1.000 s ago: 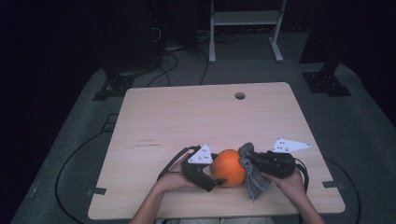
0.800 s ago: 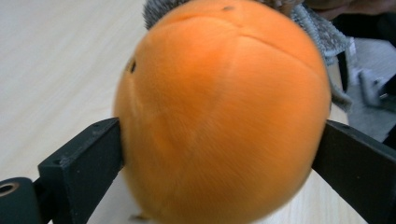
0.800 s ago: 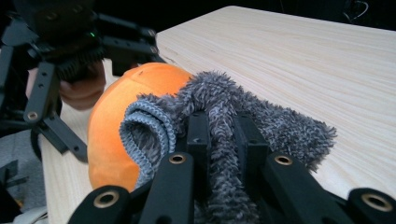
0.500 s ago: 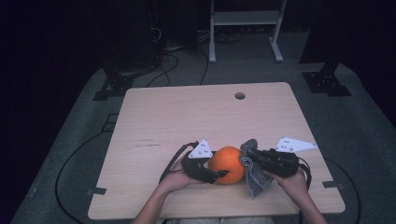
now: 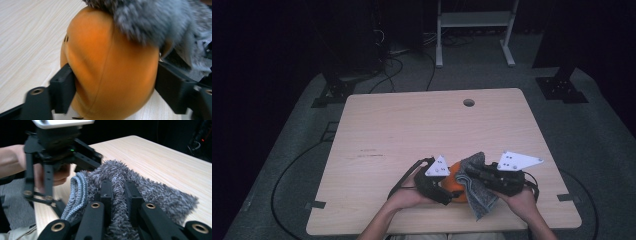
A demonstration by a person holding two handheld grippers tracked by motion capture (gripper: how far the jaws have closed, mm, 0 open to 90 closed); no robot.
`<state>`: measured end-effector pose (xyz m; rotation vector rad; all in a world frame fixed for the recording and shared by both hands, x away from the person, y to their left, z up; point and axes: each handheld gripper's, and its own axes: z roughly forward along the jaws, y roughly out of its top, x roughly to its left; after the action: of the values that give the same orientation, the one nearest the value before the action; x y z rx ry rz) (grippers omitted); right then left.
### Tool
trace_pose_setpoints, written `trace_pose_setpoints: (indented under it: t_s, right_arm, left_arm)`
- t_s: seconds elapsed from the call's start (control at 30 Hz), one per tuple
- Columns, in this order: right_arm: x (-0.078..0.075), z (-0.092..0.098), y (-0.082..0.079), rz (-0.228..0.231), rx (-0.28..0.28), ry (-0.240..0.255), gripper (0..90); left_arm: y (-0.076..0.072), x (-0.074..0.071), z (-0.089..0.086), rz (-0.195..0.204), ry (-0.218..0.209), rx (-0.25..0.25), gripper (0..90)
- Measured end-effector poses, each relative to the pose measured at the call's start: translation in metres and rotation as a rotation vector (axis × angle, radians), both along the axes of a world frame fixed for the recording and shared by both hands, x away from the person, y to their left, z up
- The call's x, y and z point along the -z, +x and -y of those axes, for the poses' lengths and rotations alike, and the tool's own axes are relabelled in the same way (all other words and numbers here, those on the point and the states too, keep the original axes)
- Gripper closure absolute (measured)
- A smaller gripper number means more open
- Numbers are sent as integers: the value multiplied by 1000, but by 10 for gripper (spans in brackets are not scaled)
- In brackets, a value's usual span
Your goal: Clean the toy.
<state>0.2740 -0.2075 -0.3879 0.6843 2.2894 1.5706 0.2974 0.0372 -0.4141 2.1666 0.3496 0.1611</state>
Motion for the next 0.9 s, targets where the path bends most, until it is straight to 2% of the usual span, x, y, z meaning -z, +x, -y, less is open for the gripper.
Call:
trace_pose_setpoints:
  t_s: [0.13, 0.2, 0.27, 0.37, 0.47, 0.57, 0.6, 0.67, 0.7, 0.77, 0.87, 0.9]
  right_arm:
    - [5, 11, 6, -18, 33, 18, 789]
    - [6, 16, 7, -24, 43, 18, 789]
    - [7, 23, 8, -23, 66, 7, 789]
    - [5, 28, 6, -19, 81, 7, 789]
    - [-1, 25, 1, 8, 76, 0, 791]
    - [-6, 14, -4, 24, 15, 6, 791]
    - [-7, 8, -6, 34, -4, -2, 791]
    - [-8, -3, -10, 57, -21, -30, 791]
    - [-8, -6, -11, 65, -19, -43, 791]
    - [-6, -5, -7, 54, -5, -45, 791]
    - [1, 5, 0, 18, 19, -14, 791]
    - [3, 8, 2, 24, 34, -16, 790]
  left_arm:
    - [6, 8, -2, -9, -59, -14, 184]
    - [8, 13, -2, -19, -99, -35, 220]
    - [7, 13, -3, -2, -115, -50, 292]
    - [5, 4, -3, 10, -114, -59, 342]
    - [2, -7, -5, 36, -93, -67, 357]
    - [0, -14, -5, 75, -39, -110, 372]
    - [0, -15, -6, 77, -30, -108, 372]
    - [-1, -12, -6, 60, -43, -86, 371]
    - [0, -9, -7, 42, -36, -67, 369]
    - [0, -4, -6, 36, -31, -46, 366]
    - [3, 0, -8, 18, -46, -33, 367]
    - [4, 1, -9, 9, -56, -36, 370]
